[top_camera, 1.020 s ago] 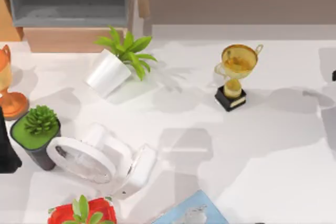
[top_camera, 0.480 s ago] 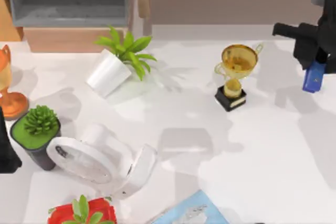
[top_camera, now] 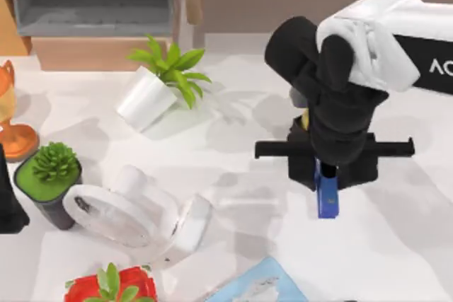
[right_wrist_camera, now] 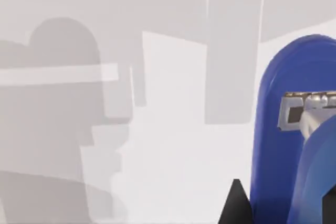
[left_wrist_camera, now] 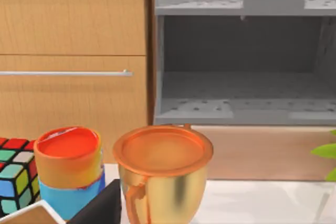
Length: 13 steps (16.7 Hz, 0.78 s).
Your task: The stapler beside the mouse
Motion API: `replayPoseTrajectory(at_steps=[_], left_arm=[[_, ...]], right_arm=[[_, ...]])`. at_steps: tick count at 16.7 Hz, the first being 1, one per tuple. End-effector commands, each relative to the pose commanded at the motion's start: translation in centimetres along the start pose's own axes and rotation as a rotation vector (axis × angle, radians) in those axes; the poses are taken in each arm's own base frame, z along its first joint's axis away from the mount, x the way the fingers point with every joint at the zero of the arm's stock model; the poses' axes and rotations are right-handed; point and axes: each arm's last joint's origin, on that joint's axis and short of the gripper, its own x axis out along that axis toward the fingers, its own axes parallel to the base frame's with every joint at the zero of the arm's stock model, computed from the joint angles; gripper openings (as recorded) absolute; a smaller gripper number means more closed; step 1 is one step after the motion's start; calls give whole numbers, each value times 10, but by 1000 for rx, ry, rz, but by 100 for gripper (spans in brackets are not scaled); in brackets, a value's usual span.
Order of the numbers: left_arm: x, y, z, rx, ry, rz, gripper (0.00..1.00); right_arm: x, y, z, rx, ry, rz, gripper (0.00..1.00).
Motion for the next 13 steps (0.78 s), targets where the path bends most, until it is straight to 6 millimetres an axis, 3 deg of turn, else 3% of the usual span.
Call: replayPoseTrajectory(at_steps=[3,13], left_arm=[[0,0,0,0,0,0,100],[0,0,0,0,0,0,100]], right_arm=[[20,8,-1,-30,35,-20,0],[15,10,-3,-36,25,-11,0]])
